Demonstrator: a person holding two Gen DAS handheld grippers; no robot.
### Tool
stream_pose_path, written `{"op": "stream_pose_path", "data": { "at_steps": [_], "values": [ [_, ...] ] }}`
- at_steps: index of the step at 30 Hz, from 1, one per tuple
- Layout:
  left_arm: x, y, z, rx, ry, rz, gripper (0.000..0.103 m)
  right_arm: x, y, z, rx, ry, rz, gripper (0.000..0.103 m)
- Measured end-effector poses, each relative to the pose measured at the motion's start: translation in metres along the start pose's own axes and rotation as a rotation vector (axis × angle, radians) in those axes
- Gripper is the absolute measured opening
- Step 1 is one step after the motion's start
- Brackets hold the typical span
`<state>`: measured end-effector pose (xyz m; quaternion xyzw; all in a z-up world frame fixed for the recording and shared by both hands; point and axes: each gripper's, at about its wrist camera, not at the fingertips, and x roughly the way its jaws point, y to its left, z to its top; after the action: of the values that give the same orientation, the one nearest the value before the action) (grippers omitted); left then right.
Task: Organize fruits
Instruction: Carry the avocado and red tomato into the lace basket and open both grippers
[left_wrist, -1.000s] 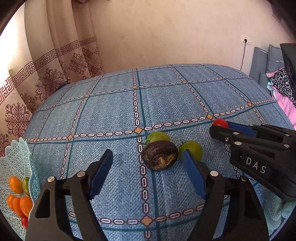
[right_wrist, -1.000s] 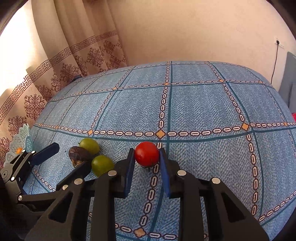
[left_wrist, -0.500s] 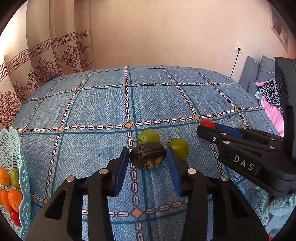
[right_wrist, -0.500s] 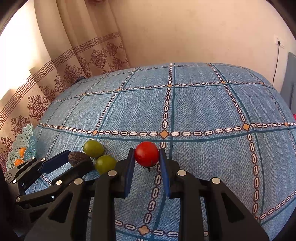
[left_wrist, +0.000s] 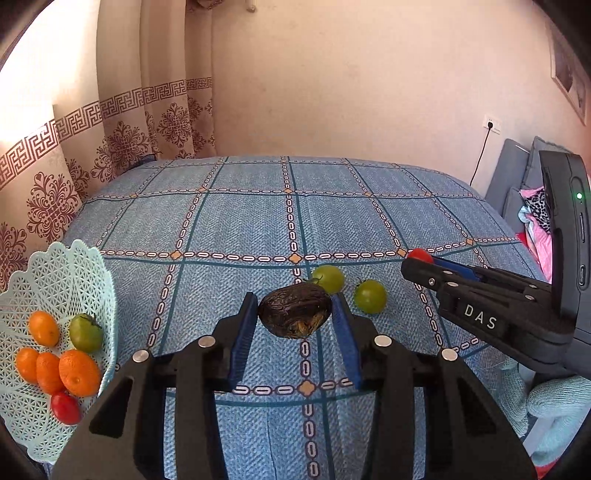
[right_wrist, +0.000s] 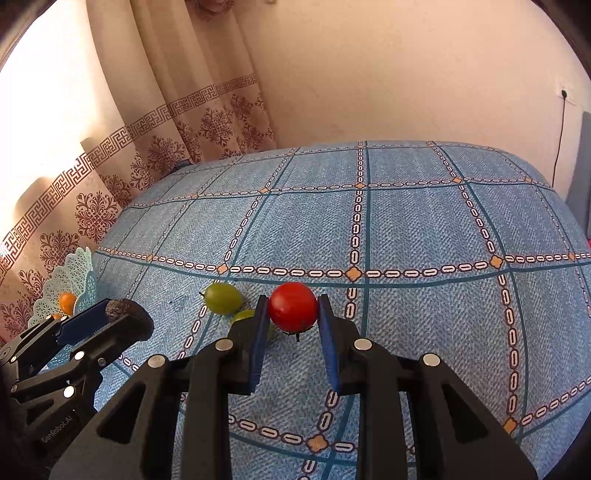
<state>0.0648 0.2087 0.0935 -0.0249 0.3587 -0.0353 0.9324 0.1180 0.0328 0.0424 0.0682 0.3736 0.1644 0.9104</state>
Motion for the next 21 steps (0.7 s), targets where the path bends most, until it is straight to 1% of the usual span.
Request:
{"op": "stream_pose_path", "data": {
  "at_steps": [4, 10, 13, 17, 21],
  "values": [
    [-0.014, 0.013, -0.002, -0.028, -0.016, 0.039, 0.043, -0.005, 0.01, -0.001, -0.015, -0.009, 0.018, 0.026],
    [-0.042, 0.035, -0.005, -0.062, -0.062, 0.103, 0.043, -0.014, 0.029, -0.003, -0.047, -0.024, 0.053, 0.026],
    [-0.055, 0.05, -0.007, -0.09, -0.081, 0.128, 0.043, -0.019, 0.039, -0.005, -0.066, -0.028, 0.075, 0.026],
    [-0.07, 0.071, -0.011, -0.113, -0.101, 0.186, 0.043, -0.027, 0.057, -0.008, -0.102, -0.034, 0.103, 0.026],
    [-0.081, 0.094, -0.016, -0.136, -0.107, 0.232, 0.043, -0.033, 0.077, -0.01, -0.14, -0.039, 0.124, 0.026]
  ]
}}
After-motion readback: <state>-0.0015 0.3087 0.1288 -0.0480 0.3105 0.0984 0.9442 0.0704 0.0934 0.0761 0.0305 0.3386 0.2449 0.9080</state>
